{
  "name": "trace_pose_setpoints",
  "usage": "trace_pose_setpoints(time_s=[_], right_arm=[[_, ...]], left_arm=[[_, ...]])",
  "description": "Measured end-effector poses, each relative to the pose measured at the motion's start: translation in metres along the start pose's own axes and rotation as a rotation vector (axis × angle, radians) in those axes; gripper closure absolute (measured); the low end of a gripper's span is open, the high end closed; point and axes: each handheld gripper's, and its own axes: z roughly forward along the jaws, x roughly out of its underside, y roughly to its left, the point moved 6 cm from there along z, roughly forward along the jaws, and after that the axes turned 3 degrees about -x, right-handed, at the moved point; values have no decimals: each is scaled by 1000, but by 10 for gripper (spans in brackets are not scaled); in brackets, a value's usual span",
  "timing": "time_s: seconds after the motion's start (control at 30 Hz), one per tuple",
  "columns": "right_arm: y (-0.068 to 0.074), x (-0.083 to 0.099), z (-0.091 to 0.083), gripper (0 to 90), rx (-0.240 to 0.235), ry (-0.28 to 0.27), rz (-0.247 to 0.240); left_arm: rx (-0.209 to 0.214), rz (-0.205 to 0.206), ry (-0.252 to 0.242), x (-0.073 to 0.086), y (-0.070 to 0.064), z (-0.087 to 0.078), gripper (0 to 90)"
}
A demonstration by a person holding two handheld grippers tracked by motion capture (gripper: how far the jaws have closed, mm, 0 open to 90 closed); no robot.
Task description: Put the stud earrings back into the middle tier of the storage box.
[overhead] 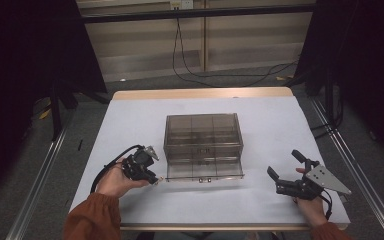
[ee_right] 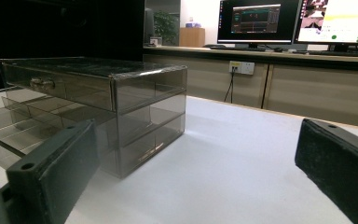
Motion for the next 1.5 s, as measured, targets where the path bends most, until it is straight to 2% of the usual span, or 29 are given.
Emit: trace_pose_setpoints(time_s=[0.1,0.27,0.4,0.63,0.73,0.77,0.9,1.03,1.2,1.33,1.4,1.43,1.5], right_arm=[[0,0,0,0,2,1,-2],[0,0,0,0,2,1,-2],[0,0,0,0,1,0,0],[0,0,0,0,2,0,-2],[0,0,0,0,2,0,-2],[0,0,0,0,0,-1,0],[0,0,0,0,1,1,-2],[0,0,0,0,3,0,-2],[0,0,0,0,3,-1,-1],[0,0,0,0,0,-1,-1],[0,0,0,0,2,-2,-1],[0,0,0,0,4,-1,-1],[0,0,0,0,6,1,-1]], left_arm=[[-4,14,17,0,-2,4,773],[-3,-13,31,1,-2,7,786],[2,-11,34,2,-2,7,829],[19,-15,21,3,-2,7,858],[23,-26,4,4,-1,7,860],[28,-45,-13,5,-1,7,860],[23,-73,-32,9,2,6,861],[16,-84,-50,11,5,4,861],[23,-135,-142,14,6,-5,861],[2,-164,-211,16,7,-12,861],[-9,-177,-252,15,8,-16,861],[-4,-194,-284,13,8,-18,862],[1,-199,-319,11,7,-21,861]])
